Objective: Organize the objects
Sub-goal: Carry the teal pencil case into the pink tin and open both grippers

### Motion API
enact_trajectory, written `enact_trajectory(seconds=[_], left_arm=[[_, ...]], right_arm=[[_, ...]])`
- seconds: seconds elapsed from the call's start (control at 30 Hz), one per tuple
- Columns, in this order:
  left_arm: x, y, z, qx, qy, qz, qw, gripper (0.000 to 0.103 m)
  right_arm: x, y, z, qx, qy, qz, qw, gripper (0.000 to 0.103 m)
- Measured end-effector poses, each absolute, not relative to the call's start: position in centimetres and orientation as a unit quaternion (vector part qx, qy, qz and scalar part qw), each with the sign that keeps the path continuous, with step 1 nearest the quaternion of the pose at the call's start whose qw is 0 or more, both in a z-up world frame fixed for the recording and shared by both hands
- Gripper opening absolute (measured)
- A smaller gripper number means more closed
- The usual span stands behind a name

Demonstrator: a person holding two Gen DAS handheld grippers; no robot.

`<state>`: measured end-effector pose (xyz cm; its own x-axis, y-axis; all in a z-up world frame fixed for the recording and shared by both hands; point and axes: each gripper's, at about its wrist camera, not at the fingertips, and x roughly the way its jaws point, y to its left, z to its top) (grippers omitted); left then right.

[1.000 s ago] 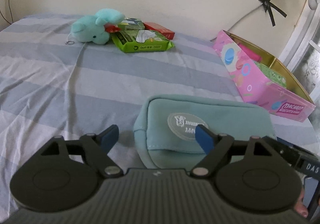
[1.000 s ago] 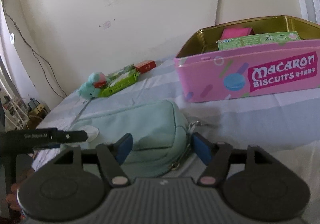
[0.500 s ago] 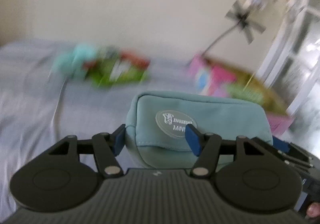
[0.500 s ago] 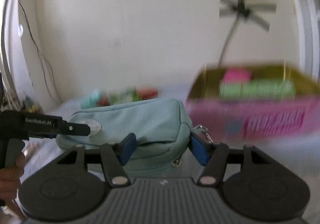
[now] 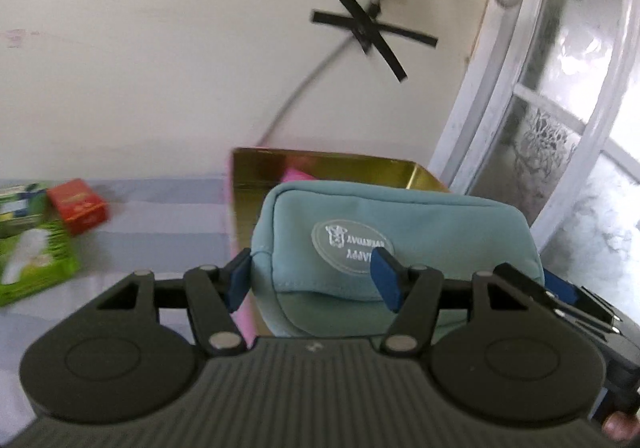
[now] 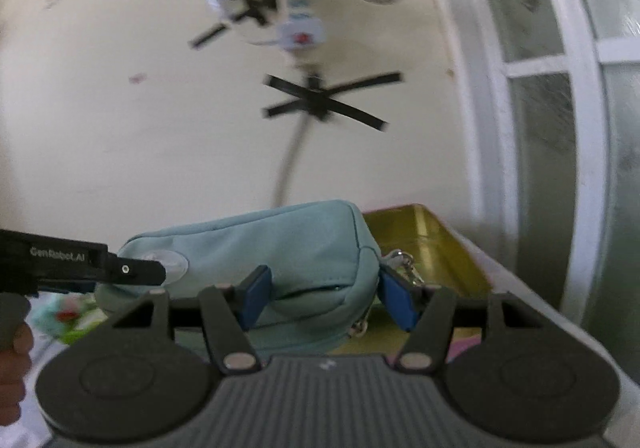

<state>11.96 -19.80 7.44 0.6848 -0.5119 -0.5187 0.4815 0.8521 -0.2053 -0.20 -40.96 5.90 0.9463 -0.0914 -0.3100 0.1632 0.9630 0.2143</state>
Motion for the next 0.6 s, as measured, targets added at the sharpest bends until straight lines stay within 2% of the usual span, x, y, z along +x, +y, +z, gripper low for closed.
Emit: enact_trajectory(seconds=[0.13,0.17,0.33,0.6], left_arm=[[13.4,-23.4,5.9,-0.004,0.305,-0.256,0.917,0.069],[13.3,-23.6,5.6,0.004,0.31,-0.247,0.918,0.069],[12.0,-23.1,5.2,0.047,0.298,-0.225,0.927,0.069],[9.7,-20.9,6.0,0.076,0.281,-0.193,0.937,0.069]], right_arm=[[1.5,-44.8,4.0,0.119,0.162,-0.094,0.975,0.076],[1.6,-45.0,3.7,0.12,0.153,-0.111,0.975,0.077],[0.0,-46.4,2.6,0.166,0.127,-0.11,0.972,0.077],[-2.0,-43.9,3.7,0.167,0.11,-0.095,0.975,0.077]])
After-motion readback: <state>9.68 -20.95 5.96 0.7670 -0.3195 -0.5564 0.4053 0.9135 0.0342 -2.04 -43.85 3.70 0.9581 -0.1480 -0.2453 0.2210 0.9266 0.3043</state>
